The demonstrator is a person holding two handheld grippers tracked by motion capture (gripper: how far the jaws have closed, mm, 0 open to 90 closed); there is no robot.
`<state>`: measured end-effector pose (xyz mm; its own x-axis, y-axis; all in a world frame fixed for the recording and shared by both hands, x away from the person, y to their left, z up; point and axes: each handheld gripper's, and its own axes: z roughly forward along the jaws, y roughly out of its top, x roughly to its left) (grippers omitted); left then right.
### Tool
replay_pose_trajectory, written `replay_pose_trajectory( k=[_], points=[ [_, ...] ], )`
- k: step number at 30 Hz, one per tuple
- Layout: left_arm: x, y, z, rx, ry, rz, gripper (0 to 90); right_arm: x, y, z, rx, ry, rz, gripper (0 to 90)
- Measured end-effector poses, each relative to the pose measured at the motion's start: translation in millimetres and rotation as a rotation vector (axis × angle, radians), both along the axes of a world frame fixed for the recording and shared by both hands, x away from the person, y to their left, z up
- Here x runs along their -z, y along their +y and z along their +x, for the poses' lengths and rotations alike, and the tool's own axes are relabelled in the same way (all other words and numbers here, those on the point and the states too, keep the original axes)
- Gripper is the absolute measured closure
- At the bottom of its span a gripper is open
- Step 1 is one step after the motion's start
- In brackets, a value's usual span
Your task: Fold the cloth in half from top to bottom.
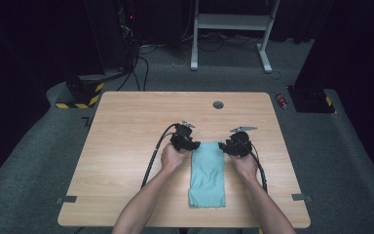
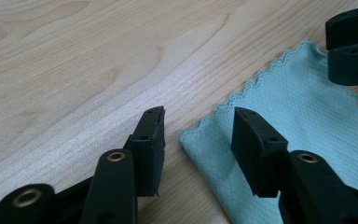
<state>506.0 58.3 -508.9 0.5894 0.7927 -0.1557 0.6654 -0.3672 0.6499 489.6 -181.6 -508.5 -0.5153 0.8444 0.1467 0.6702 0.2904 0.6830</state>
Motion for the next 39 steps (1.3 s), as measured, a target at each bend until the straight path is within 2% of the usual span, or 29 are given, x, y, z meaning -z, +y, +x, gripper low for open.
replay_pose_trajectory(
  k=[3, 9, 15, 18, 19, 21, 24, 27, 28, 32, 34, 39],
  points=[
    [0.3, -0.6, -0.2, 0.007, 0.000, -0.006, 58.4, 3.6, 1.5, 0.7, -0.006, 0.019, -0.012, 59.5],
    [-0.5, -2.7, 0.6, 0.033, 0.003, 0.011, 67.2, 4.7, 3.2, 2.0, -0.023, 0.015, -0.008, 67.8],
    [-0.5, -5.1, 1.9, 0.055, 0.008, 0.021, 81.8, 4.7, 7.3, 0.9, -0.051, 0.012, -0.027, 80.4],
    [0.2, -5.9, 2.5, 0.056, 0.014, 0.007, 87.2, 5.1, 6.8, 1.5, -0.050, 0.007, -0.028, 81.7],
    [-0.1, -5.5, 3.0, 0.063, 0.017, 0.012, 87.6, 5.4, 5.9, 2.4, -0.054, -0.001, -0.030, 79.9],
    [-0.1, -5.9, 3.6, 0.063, 0.021, 0.007, 87.9, 5.4, 4.4, 3.2, -0.028, 0.001, -0.022, 74.4],
    [-0.4, -5.9, 4.1, 0.066, 0.024, 0.009, 88.2, 6.0, 2.9, 4.7, -0.022, -0.006, -0.020, 74.3],
    [-0.3, -5.7, 4.1, 0.070, 0.022, 0.010, 88.4, 6.7, 2.6, 6.1, -0.014, -0.006, -0.011, 78.0],
    [-0.2, -5.5, 4.2, 0.071, 0.022, 0.008, 88.5, 6.2, 2.9, 7.6, -0.014, 0.007, -0.006, 80.3],
    [-0.2, -4.0, 4.1, 0.083, 0.020, 0.009, 88.9, 3.7, 7.6, 11.1, -0.029, 0.026, -0.036, 89.3],
    [-0.3, -3.3, 3.0, 0.085, 0.010, 0.007, 89.1, 1.9, 8.2, 9.7, -0.034, 0.023, -0.041, 89.8],
    [-7.8, 1.4, 0.9, 0.094, -0.008, -0.012, 89.2, -8.0, 10.2, 4.8, -0.065, -0.017, -0.056, 90.0]
  ],
)
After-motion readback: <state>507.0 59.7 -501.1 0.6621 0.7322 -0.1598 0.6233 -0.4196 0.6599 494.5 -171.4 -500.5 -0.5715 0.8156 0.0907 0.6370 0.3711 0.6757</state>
